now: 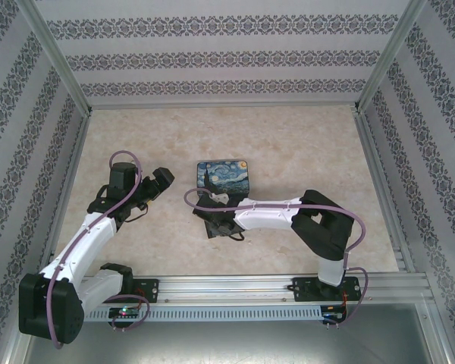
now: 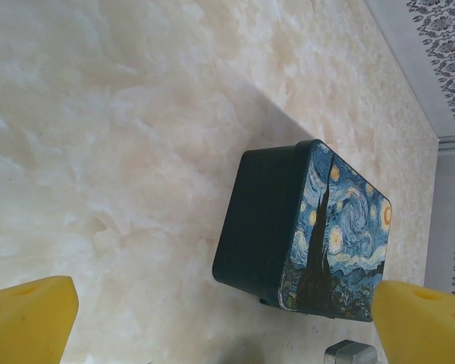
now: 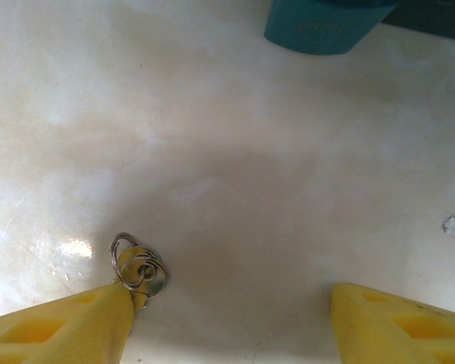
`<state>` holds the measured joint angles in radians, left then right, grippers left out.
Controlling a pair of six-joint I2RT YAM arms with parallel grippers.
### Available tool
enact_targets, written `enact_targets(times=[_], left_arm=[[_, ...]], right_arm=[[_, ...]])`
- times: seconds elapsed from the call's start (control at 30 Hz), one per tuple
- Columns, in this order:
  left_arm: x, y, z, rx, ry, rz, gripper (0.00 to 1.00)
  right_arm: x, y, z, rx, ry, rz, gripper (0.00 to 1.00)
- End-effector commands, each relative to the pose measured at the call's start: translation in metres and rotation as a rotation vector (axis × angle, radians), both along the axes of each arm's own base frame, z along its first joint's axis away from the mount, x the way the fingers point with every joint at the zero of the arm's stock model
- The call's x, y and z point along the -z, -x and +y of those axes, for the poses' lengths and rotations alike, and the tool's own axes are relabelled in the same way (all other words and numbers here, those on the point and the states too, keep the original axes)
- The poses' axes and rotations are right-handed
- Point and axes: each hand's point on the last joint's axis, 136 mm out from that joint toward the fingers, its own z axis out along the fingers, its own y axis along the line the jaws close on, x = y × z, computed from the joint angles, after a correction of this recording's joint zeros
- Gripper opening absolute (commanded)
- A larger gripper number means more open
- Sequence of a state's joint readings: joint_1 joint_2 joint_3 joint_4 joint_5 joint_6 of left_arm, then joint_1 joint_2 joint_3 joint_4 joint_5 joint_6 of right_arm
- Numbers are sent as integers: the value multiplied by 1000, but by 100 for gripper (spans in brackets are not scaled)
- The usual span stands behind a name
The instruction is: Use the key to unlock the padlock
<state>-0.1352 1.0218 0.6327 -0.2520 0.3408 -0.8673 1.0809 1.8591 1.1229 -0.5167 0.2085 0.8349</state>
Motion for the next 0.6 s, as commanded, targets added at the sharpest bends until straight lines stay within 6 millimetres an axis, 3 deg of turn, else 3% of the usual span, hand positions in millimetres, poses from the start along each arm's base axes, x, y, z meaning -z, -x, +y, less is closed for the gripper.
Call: enact_targets(times=[0.0, 0.27, 0.57], left_arm=[[-3, -5, 2, 0, 9, -24, 99], [-1, -5, 2, 2, 5, -16, 99], [0, -4, 2, 7, -1, -12, 99]], right_arm=[[30, 22, -39, -28, 173, 61, 70], [21, 18, -68, -13, 229, 36, 71], [-3, 14, -84, 18, 224, 12, 71]])
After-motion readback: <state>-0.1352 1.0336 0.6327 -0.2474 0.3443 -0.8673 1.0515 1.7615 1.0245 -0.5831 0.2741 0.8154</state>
